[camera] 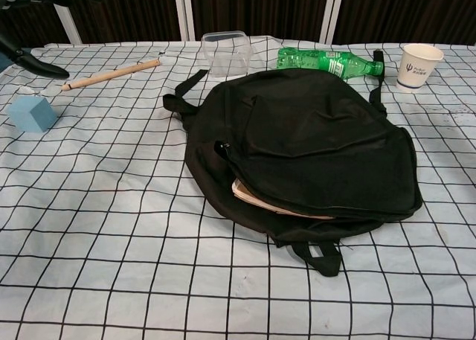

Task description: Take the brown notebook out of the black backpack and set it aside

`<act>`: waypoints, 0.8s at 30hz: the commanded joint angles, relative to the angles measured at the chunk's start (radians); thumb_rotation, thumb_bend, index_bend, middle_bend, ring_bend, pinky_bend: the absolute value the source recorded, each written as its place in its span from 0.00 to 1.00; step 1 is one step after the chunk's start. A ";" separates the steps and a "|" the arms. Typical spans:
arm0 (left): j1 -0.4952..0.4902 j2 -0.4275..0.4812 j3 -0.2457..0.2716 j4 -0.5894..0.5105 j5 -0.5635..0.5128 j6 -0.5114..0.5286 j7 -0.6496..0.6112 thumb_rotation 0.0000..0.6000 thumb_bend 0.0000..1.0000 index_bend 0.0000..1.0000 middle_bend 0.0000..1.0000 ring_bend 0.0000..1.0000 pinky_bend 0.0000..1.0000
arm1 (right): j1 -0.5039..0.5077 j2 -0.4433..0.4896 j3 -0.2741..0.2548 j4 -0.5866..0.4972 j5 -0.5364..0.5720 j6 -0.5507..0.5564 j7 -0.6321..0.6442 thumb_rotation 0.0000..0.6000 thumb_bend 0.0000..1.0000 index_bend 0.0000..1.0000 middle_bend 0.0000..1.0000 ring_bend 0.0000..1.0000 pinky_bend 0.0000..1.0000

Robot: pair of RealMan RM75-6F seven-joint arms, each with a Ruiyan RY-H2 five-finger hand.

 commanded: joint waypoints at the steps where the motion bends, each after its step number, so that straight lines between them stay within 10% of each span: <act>1: 0.009 0.013 0.012 -0.014 0.007 0.010 0.014 1.00 0.06 0.19 0.11 0.00 0.05 | -0.003 0.008 -0.009 -0.013 -0.002 0.003 -0.013 1.00 0.17 0.00 0.02 0.07 0.10; 14: 0.029 0.010 0.147 -0.055 0.121 -0.008 0.031 1.00 0.01 0.19 0.13 0.00 0.05 | -0.084 0.058 -0.035 -0.083 -0.035 0.130 0.018 1.00 0.17 0.00 0.02 0.06 0.10; 24: -0.052 -0.155 0.105 -0.090 0.153 -0.057 0.191 1.00 0.01 0.22 0.19 0.04 0.07 | -0.104 0.081 -0.034 -0.110 -0.028 0.161 0.006 1.00 0.17 0.00 0.02 0.07 0.10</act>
